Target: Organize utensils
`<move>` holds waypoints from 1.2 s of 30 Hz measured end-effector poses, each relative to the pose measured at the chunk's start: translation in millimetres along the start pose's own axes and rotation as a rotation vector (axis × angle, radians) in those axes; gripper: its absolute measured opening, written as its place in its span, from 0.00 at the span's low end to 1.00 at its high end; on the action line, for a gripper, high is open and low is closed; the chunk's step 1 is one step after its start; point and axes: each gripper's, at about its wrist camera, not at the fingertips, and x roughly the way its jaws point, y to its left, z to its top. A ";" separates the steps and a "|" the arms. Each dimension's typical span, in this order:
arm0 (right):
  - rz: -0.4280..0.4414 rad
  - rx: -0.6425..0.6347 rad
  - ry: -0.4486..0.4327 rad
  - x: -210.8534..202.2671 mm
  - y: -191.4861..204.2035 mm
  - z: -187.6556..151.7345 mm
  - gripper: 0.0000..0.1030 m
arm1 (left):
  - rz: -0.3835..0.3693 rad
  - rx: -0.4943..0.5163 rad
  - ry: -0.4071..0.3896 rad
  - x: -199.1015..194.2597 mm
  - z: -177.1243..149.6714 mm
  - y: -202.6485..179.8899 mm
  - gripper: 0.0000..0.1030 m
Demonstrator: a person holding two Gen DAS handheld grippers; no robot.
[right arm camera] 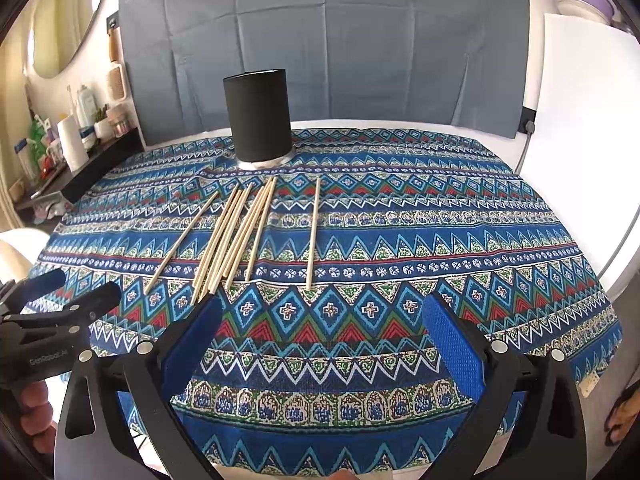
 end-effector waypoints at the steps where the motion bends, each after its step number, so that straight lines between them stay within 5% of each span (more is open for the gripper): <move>1: 0.001 0.000 0.001 0.3 -0.1 -0.1 0.93 | 0.001 0.001 0.001 0.2 -0.1 -0.1 0.95; 36: 0.000 0.013 0.100 48.6 -3.3 29.4 0.93 | -0.022 -0.010 0.113 49.1 32.6 6.5 0.95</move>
